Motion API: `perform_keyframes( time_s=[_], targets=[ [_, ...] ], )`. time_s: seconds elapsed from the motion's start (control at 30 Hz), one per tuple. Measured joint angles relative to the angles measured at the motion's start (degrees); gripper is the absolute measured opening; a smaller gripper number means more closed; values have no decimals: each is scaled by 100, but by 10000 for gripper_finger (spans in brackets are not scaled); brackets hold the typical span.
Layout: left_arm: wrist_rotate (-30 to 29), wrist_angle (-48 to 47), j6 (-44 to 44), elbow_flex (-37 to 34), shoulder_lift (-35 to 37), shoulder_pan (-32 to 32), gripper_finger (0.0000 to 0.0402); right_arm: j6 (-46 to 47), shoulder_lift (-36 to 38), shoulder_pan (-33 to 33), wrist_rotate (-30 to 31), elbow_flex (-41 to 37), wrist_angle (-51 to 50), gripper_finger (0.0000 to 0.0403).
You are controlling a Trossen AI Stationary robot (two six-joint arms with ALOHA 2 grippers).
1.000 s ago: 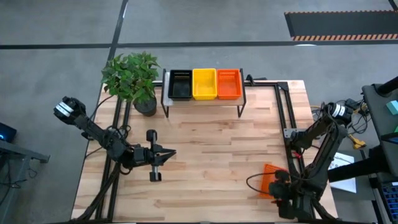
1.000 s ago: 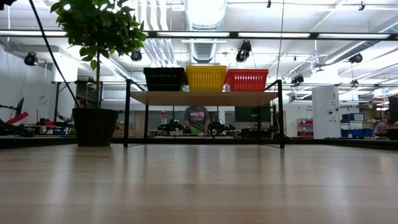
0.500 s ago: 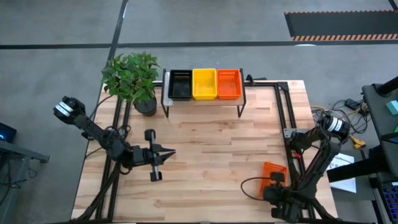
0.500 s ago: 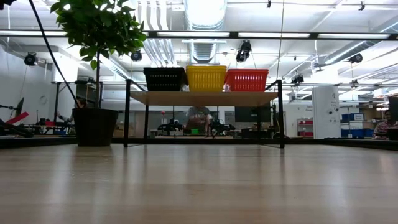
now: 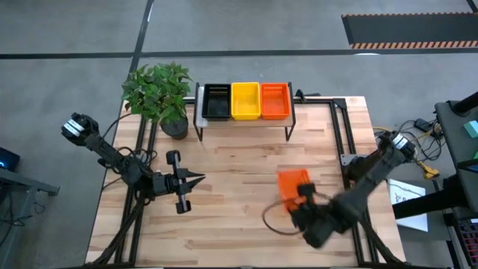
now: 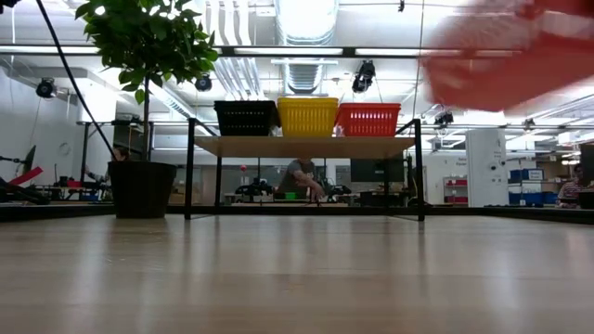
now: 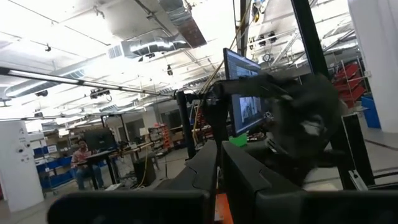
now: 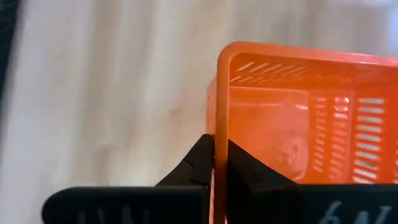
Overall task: Stack baskets on shelf by color
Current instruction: Stack the orange bin on top of the other orange bins on the shelf
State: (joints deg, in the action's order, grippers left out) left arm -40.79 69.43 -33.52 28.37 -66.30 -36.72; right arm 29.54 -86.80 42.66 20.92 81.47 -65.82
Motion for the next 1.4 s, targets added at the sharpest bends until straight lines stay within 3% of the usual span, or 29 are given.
perform_keyframes(
  time_s=[0.13,0.33,0.57,0.7,0.83,1.27,1.4],
  targets=[
    [4,18,11,-6,-3,-23,8,-1638,4,-1053,442,921,-493,9],
    [1,12,13,-34,-3,-54,8,-3883,4,-3094,372,2065,-540,8],
    [4,13,11,-32,1,-58,8,-5137,-139,-5725,-1420,2770,-544,8],
    [4,15,11,-30,77,-54,8,-5403,-333,-6802,-2335,2767,-541,8],
    [4,13,10,-36,136,-54,8,-5590,-495,-7216,-2729,2669,-655,8],
    [4,10,-37,-49,157,-54,8,-5592,-916,-7190,-2696,2543,-745,9],
    [2,-7,-37,-62,157,-54,8,-5589,-1049,-7184,-2688,2539,-723,28]
  ],
)
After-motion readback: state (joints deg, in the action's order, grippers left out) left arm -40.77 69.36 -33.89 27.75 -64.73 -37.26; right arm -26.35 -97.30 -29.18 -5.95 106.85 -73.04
